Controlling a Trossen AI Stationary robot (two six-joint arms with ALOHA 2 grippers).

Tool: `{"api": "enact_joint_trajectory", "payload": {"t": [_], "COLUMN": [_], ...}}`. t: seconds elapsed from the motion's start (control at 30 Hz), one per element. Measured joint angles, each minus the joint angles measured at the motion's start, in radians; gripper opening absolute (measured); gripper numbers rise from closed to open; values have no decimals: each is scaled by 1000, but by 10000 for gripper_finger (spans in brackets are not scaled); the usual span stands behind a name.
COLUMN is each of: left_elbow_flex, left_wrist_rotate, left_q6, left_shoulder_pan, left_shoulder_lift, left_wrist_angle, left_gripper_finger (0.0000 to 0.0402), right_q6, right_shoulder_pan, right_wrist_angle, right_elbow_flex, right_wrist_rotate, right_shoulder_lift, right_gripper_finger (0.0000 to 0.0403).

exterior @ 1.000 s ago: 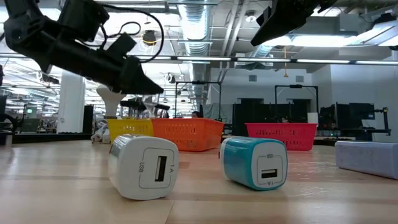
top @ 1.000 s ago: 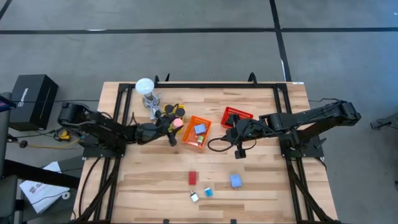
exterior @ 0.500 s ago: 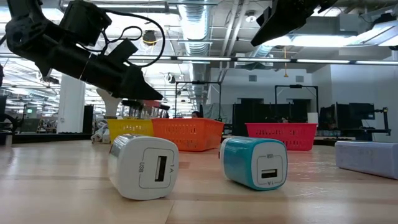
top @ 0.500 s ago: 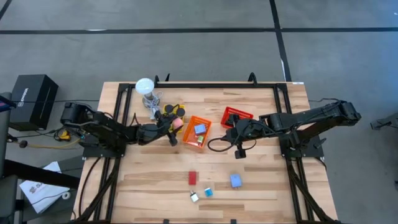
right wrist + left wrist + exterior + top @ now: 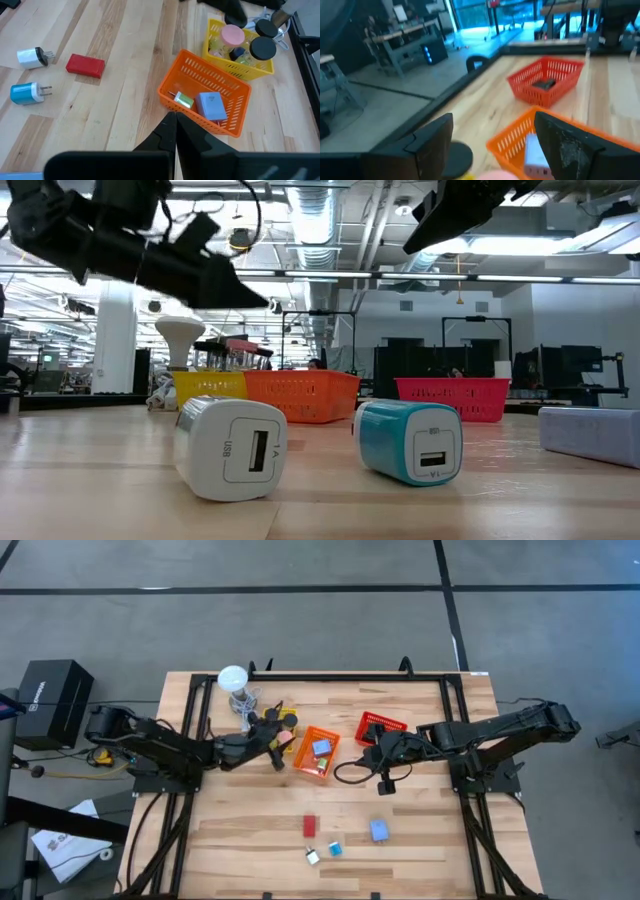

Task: Pick & Place Office items
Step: Put the light blue charger adapter into the orange bin

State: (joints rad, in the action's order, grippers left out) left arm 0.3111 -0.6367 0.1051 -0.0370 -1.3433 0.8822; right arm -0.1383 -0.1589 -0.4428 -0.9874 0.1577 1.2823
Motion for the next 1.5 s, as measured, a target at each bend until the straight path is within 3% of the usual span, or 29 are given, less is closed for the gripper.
{"api": "enact_joint_trajectory", "payload": {"t": [0.13, 0.27, 0.43, 0.6, 0.8, 1.03, 1.27, 1.5], "left_elbow_flex": [0, 1, 1, 3, 3, 4, 4, 4], "left_wrist_rotate": [28, 131, 245, 248, 240, 236, 237, 244], "left_q6": [27, 26, -12, -32, -12, -11, -16, -81], "left_shoulder_pan": [-32, -85, -157, -196, -196, -196, -196, -198], "left_shoulder_lift": [84, 151, 180, 168, 167, 167, 166, 166], "left_wrist_angle": [-5, -3, -2, -10, -11, 13, 23, 26], "left_gripper_finger": [274, 273, 273, 273, 273, 273, 273, 273], "right_q6": [-1, -1, -2, 22, 91, -95, -217, -346], "right_shoulder_pan": [3, 20, 24, 2, -113, -260, -346, -387], "right_wrist_angle": [3, -1, -20, 0, -65, -158, -391, -515], "right_elbow_flex": [0, 0, -1, -4, -21, -103, -250, -371], "right_wrist_rotate": [0, 0, -6, -115, -209, -210, -205, -106], "right_shoulder_lift": [0, 0, 15, 66, 191, 304, 449, 602], "right_gripper_finger": [0, 3, 39, 95, 164, 232, 255, 256]}}
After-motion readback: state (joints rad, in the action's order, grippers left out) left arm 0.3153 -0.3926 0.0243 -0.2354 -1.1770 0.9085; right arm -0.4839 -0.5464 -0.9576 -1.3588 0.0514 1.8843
